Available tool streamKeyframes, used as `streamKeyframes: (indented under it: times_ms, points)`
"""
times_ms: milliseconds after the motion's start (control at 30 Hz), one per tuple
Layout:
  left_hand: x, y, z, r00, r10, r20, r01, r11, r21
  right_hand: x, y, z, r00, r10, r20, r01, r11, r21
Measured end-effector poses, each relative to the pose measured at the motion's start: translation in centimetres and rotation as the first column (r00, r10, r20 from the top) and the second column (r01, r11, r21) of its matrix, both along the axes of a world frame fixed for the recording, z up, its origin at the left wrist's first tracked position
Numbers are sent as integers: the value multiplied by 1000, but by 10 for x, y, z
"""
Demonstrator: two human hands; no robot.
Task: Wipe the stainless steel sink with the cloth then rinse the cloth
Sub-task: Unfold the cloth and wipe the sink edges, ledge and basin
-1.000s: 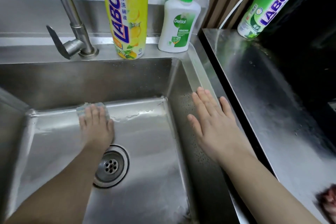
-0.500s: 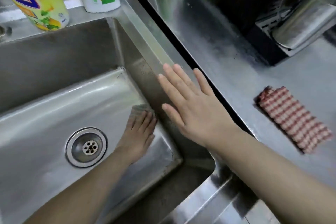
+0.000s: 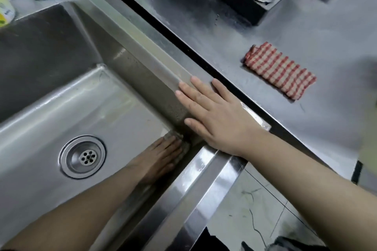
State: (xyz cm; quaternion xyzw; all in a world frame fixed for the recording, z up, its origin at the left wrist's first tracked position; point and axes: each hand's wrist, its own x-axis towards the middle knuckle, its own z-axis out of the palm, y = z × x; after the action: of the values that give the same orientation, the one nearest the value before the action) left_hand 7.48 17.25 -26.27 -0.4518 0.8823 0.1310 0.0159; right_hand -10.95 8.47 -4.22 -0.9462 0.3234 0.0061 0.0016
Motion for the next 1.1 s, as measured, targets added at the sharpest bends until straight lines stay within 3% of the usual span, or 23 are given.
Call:
streamKeyframes:
  times_ms: [167,333,533,600,633,733,800,900,933,1000,1067,1100]
  points:
    - [32,37,13,996,-57,-68,57,998,9,-9,11,1,1000,-12,6,12,996,83]
    - [67,74,13,996,-87,0,87,996,30,-7,12,1,999,-33,-15,34,994,102]
    - [20,11,5,997,69,16,-70,996,59,-7,11,1,998,-49,-28,52,991,124]
    - [12,3,10,986,138,-94,-127,985,118,-7,11,2,998,-51,-38,56,991,125]
    - [11,3,18,966,207,-157,-181,970,165,-7,11,3,998,-51,-41,56,990,127]
    - [20,11,31,807,500,-314,-511,858,54,-6,11,4,998,-50,-32,54,988,144]
    - [26,12,39,718,660,-220,-658,747,94,-6,11,5,998,-54,-22,57,985,164]
    - [22,10,50,639,768,-41,-740,629,237,-6,12,5,999,-51,-3,51,985,164]
    - [19,7,54,627,779,20,-753,599,274,-6,11,5,999,-53,-3,52,984,168]
    - [13,3,56,698,699,157,-711,647,276,-7,10,6,998,-55,-7,55,983,175]
    - [10,2,61,719,680,146,-682,650,336,-7,12,7,999,-55,2,53,982,181]
    - [10,2,68,674,737,51,-681,594,427,-7,13,8,998,-58,7,56,981,185]
